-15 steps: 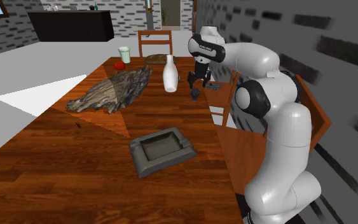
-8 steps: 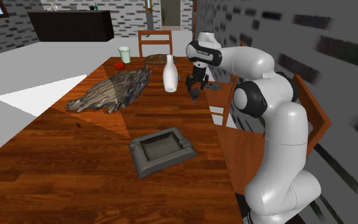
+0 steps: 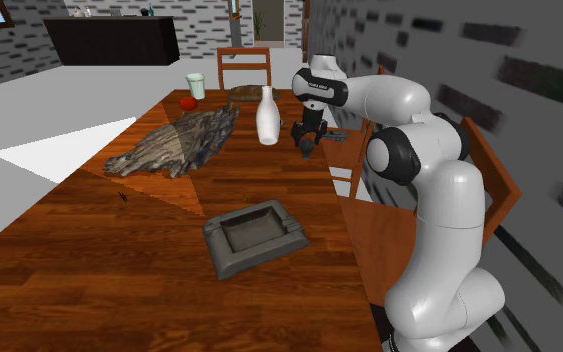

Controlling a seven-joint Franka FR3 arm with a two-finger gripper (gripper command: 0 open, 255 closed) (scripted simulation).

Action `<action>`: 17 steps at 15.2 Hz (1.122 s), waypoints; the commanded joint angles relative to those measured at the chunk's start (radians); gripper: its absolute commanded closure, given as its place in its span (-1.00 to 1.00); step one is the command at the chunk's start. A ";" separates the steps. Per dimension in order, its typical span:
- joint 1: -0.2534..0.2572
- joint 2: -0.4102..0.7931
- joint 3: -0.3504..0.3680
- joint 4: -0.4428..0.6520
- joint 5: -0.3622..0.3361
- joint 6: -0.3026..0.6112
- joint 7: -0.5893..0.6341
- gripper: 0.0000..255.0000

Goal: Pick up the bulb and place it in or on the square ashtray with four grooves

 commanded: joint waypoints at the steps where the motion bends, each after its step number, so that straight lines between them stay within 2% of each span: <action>1: 0.000 0.000 0.000 0.000 0.000 0.000 0.000 -1.00; 2: 0.000 0.000 0.000 0.000 0.000 0.000 0.000 1.00; 11: 0.000 0.000 0.000 0.000 0.000 0.000 0.000 1.00; 17: 0.001 0.018 0.000 0.108 -0.002 -0.090 0.009 1.00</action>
